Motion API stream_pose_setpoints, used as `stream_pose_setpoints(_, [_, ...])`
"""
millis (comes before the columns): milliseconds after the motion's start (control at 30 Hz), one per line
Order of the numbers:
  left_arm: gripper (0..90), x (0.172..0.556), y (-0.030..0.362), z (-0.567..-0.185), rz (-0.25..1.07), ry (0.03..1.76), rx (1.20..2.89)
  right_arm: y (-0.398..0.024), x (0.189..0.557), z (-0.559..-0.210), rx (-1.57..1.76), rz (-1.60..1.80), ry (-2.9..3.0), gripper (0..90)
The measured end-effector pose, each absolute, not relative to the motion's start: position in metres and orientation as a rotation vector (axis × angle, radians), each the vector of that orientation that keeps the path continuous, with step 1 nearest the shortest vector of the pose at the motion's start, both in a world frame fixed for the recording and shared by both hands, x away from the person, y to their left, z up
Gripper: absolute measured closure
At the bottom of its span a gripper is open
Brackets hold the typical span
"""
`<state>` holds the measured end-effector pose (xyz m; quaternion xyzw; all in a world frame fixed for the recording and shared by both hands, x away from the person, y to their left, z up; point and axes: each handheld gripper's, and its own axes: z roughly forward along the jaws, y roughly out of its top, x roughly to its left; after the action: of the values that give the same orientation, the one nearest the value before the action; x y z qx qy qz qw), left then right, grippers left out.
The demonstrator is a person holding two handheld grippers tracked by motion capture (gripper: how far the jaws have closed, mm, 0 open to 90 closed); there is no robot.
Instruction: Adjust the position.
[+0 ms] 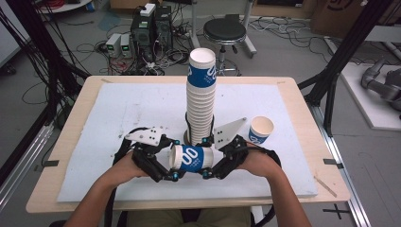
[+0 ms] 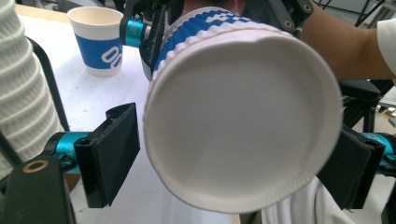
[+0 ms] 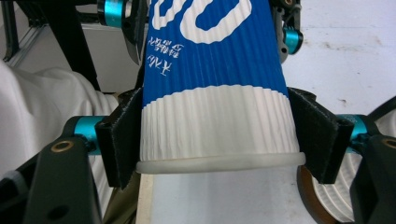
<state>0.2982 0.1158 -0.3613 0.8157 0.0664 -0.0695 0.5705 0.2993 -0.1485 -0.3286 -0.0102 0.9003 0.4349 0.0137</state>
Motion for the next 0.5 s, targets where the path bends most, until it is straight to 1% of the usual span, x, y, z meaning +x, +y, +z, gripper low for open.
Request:
stream_pose_setpoints(167, [21.3, 0.3002, 0.1149, -0.3642, -0.205, 0.144, 1.922, -0.1481, 0.2985, -0.3288, -0.042, 1.346, 2.808, 25.4])
stream_pose_setpoints(233, [23.1, 0.3005, 0.1146, -0.3645, -0.201, 0.140, 1.922, -0.1485, 0.2986, -0.3291, -0.042, 1.326, 2.815, 25.4])
stream_pose_setpoints(500, [22.4, 0.3011, 0.1170, -0.3629, -0.178, 0.157, 1.913, -0.1480, 0.2985, -0.3330, -0.027, 1.234, 2.834, 25.4])
